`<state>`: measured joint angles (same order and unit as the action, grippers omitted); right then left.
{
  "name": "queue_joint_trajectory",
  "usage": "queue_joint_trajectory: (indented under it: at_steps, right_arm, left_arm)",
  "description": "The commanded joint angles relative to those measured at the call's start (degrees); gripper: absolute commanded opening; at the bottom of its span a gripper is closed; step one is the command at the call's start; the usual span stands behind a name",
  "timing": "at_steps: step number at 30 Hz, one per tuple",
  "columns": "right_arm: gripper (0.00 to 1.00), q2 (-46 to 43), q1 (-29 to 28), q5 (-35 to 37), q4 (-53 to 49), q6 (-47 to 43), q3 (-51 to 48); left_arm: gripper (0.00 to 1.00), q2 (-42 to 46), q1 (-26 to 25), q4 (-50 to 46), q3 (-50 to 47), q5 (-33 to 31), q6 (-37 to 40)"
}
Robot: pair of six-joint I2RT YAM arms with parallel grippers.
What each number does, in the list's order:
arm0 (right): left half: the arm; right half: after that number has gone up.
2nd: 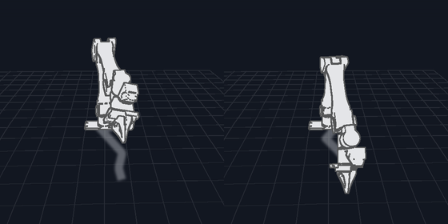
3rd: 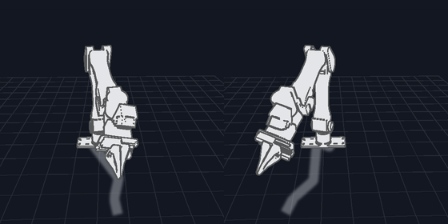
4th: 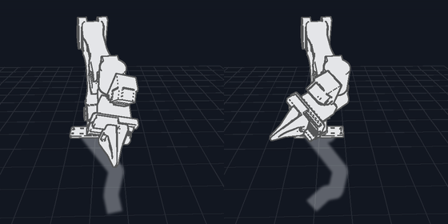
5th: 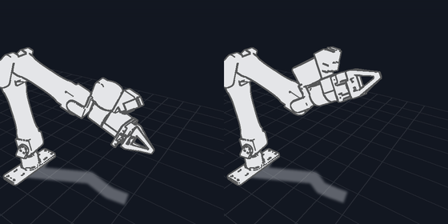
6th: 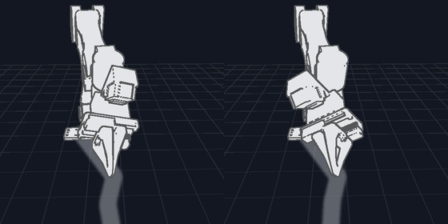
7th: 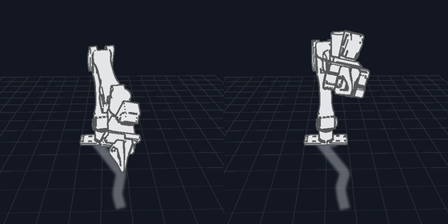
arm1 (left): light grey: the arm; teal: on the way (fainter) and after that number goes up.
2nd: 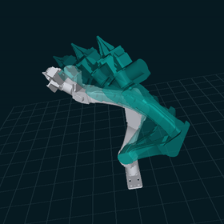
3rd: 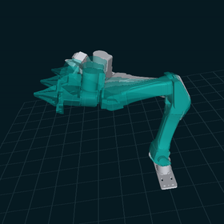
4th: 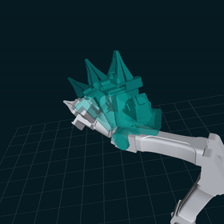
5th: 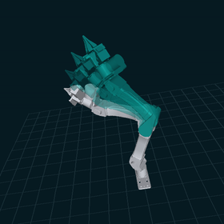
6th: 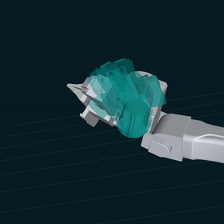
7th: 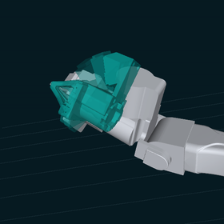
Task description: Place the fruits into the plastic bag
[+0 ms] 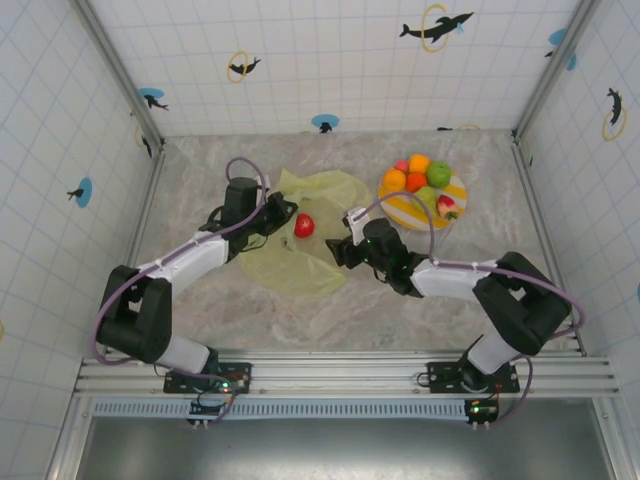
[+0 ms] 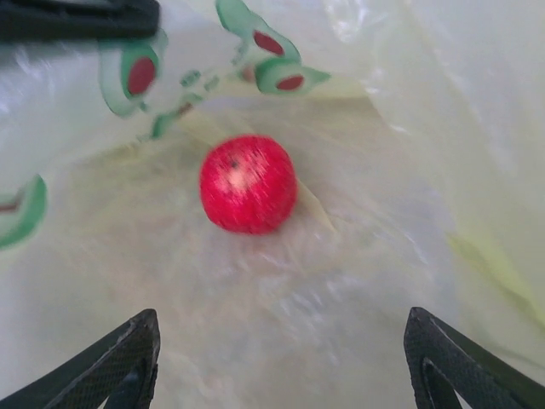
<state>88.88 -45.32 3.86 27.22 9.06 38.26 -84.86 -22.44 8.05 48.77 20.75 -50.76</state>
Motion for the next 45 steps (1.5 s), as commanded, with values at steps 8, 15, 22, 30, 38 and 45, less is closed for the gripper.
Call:
queue_joint_trajectory:
  at_steps: [8,15,22,30,38,45]
  right_arm:
    - [0.77,-13.2,5.3,-9.3,-17.3,-8.5,-4.6]
    - [0.77,-23.7,12.1,-12.6,-16.8,-4.5,-7.7]
    - [0.83,-22.6,19.7,5.2,-24.8,-3.0,-1.5]
    - [0.90,-5.7,25.1,16.2,-35.4,-6.7,14.3]
    - [0.97,11.9,26.1,21.0,-45.1,-13.7,31.5]
    - [1.00,22.9,26.4,24.3,-50.5,-17.0,41.6]
  left_arm:
    - [0.00,-0.8,0.5,-1.4,1.8,-0.8,2.2]
    - [0.00,-0.5,0.4,-1.5,1.8,-0.7,2.2]
    - [0.00,-0.1,0.5,-1.4,1.8,-0.6,2.1]
    - [0.00,0.1,0.4,-1.2,1.9,0.2,1.8]
    - [0.00,0.0,0.5,-1.2,1.9,0.4,1.9]
    - [0.00,-0.1,0.6,-1.2,2.1,0.4,2.1]
